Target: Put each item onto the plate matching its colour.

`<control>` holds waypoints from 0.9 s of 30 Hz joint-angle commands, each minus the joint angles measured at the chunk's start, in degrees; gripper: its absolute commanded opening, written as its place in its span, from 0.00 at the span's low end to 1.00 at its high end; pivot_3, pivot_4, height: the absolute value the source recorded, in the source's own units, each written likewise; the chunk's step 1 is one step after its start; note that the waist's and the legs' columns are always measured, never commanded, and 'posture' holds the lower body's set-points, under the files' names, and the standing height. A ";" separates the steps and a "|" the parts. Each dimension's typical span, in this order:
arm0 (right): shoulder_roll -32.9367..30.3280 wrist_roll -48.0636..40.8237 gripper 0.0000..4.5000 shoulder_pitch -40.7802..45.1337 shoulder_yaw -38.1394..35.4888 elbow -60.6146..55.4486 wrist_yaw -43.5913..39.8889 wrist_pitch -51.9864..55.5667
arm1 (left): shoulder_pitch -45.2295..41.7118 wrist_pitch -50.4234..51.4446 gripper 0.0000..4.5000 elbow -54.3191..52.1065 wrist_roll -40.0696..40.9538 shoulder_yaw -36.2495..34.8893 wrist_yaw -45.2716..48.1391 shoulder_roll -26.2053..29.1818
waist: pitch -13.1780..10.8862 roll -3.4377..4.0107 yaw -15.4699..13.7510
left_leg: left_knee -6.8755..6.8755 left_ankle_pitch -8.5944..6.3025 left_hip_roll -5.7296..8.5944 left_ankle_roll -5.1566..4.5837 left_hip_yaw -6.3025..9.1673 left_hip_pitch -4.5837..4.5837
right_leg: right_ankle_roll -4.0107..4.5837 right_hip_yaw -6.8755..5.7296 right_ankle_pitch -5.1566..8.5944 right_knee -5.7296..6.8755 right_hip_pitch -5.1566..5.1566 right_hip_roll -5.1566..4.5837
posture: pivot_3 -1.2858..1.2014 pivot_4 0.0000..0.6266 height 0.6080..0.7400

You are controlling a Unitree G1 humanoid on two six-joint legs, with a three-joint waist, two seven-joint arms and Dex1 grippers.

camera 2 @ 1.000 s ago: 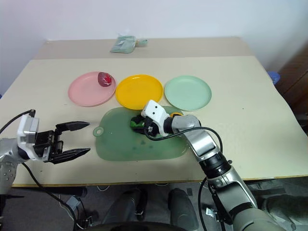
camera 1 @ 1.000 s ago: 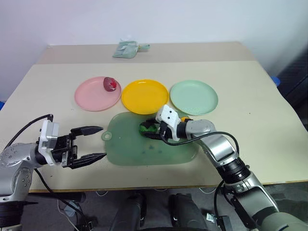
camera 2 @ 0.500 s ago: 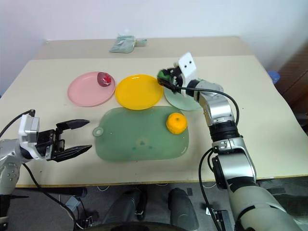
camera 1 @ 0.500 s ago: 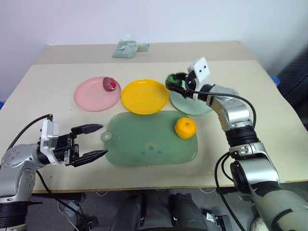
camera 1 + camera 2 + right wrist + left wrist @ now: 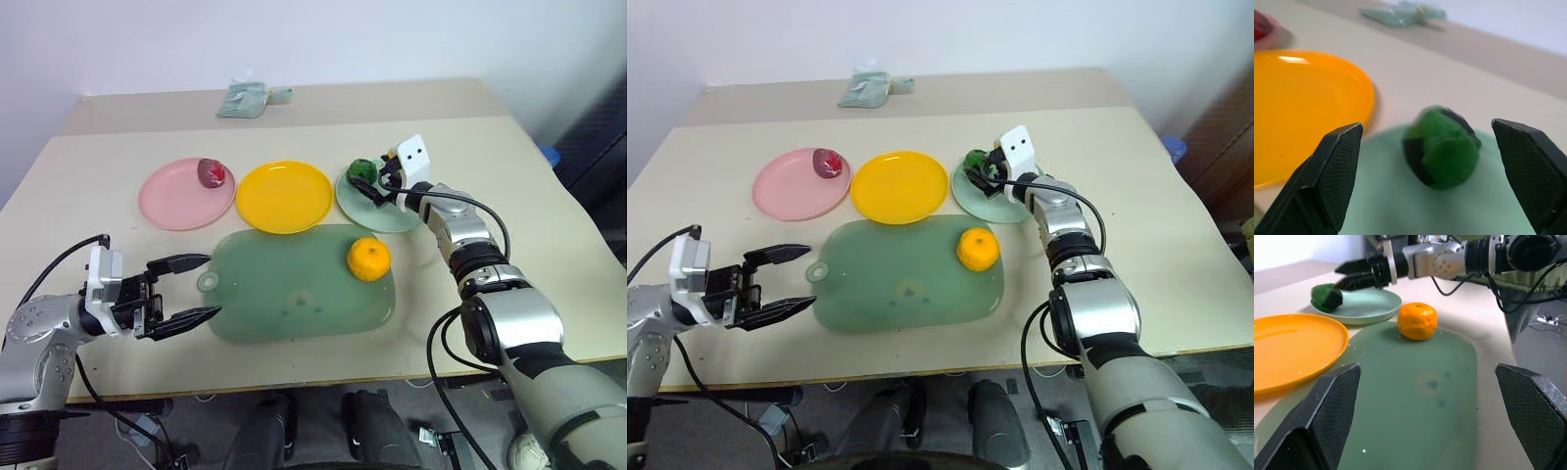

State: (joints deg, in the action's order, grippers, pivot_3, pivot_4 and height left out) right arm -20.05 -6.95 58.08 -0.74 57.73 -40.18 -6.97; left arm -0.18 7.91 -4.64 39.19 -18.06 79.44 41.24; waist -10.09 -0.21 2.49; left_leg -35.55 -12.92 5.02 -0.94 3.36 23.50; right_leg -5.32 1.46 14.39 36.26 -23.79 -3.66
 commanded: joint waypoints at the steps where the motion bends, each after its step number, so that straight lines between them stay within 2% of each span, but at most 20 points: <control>1: -3.27 -6.71 0.99 -7.61 -1.82 -19.85 -8.63 9.25 | 0.45 -1.12 1.00 -1.24 0.01 -0.46 -0.03 -0.14 | 0.00 0.00 -0.41 | 0.00 0.00 0.00 -0.01 0.03 0.00 | 0.00 -0.01 0.00 -0.01 0.03 0.00 | 0.52 0.24 1.00; 6: -9.83 -16.17 0.99 -23.90 -1.86 -49.97 -13.58 28.82 | 0.17 -1.80 1.00 -0.33 -0.68 1.01 1.22 -0.12 | -0.02 0.04 -1.53 | -0.03 -0.05 0.00 -0.06 0.04 0.00 | 0.00 -0.01 0.00 -0.05 0.06 -0.02 | 0.52 0.24 1.00; 8: -11.99 -19.86 0.99 -29.28 -2.02 -59.00 -13.97 35.57 | -0.63 -1.87 1.00 0.44 -0.89 1.68 1.67 -0.10 | -0.03 0.06 -1.76 | -0.04 -0.05 -0.02 -0.05 0.04 0.00 | 0.02 0.00 0.02 -0.04 0.05 -0.03 | 0.52 0.24 1.00; 11: -13.09 -23.32 0.99 -33.23 -2.54 -66.21 -12.69 41.59 | -2.44 -0.65 1.00 1.53 -0.27 1.80 0.97 -0.49 | -0.03 0.05 -1.50 | -0.06 -0.06 -0.07 -0.04 0.02 0.00 | 0.21 0.01 0.10 -0.03 0.06 -0.03 | 0.52 0.24 1.00; 17: -12.09 -23.56 0.99 -37.42 -0.96 -70.07 -9.69 44.16 | -4.02 -0.60 1.00 2.56 -0.74 2.56 1.96 -0.30 | -0.02 0.04 -1.72 | -0.25 -0.09 -0.16 0.01 -0.05 0.00 | 0.32 -0.01 0.08 -0.09 0.14 -0.02 | 0.52 0.24 1.00; 27: -9.54 -14.58 0.99 -37.35 3.50 -61.93 -6.83 33.30 | -2.54 0.14 1.00 0.58 -0.09 1.92 0.57 -0.34 | -0.01 0.02 -1.74 | -0.28 -0.12 -0.18 0.01 -0.07 0.02 | 0.30 -0.03 0.08 -0.14 0.16 -0.02 | 0.52 0.24 1.00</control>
State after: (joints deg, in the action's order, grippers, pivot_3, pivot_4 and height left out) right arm -30.10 -22.92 19.98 2.37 -5.40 -47.54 28.18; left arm -2.87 7.71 -2.38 38.05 -14.81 80.63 40.58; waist -10.10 -0.19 0.75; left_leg -35.84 -13.04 4.85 -0.93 3.29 23.52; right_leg -5.02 1.43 14.47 36.12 -23.64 -3.68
